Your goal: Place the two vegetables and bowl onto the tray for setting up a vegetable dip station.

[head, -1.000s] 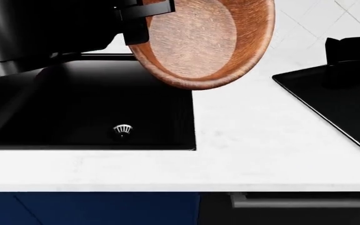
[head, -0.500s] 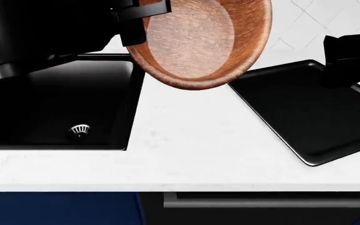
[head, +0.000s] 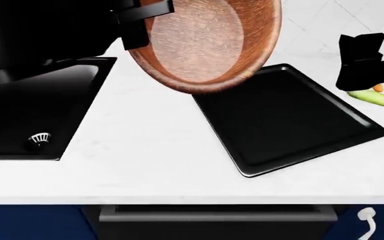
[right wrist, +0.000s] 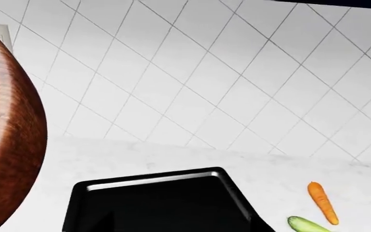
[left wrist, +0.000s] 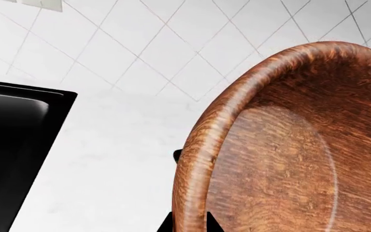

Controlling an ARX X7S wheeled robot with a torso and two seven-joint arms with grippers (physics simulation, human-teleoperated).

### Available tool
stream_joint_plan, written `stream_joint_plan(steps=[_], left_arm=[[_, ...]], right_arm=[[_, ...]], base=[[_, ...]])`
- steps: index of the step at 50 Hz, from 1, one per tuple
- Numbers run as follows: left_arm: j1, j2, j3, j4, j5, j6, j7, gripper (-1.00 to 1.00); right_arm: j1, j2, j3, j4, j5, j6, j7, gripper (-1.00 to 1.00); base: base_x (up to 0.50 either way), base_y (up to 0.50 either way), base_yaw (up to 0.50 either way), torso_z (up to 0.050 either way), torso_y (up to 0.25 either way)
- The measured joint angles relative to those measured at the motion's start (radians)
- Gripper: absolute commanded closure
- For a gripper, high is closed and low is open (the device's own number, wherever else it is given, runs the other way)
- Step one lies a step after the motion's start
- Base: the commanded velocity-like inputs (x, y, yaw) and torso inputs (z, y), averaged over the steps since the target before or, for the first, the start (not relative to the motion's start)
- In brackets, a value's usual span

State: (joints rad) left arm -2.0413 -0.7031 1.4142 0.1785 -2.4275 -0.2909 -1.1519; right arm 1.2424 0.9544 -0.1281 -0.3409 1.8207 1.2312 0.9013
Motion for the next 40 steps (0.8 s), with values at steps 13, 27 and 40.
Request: stream_joint_plan(steps=[13,27,40], left_arm=[[0.012,-0.022,-0.011,0.027,-0.004,0.019,-0.017,1.00],[0.049,-0.046,-0.017,0.046,-0.003,0.052,-0.020,1.00],[0.086,-0.049,-0.020,0.038,0.004,0.088,-0.013,1.00]], right_arm=[[0.018,-0.010,-0.019,0.003,0.001,-0.001,0.002,-1.00],[0.035,-0.026,-0.030,0.000,-0.017,-0.012,-0.001,-1.00],[0.060,-0.035,-0.041,-0.025,-0.085,-0.004,-0.066,-1.00]], base=[[0.00,-0.50,0.00,0.000,0.001],[0.00,-0.04,0.00,0.000,0.000],[0.33,-0.19,0.00,0.000,0.001]])
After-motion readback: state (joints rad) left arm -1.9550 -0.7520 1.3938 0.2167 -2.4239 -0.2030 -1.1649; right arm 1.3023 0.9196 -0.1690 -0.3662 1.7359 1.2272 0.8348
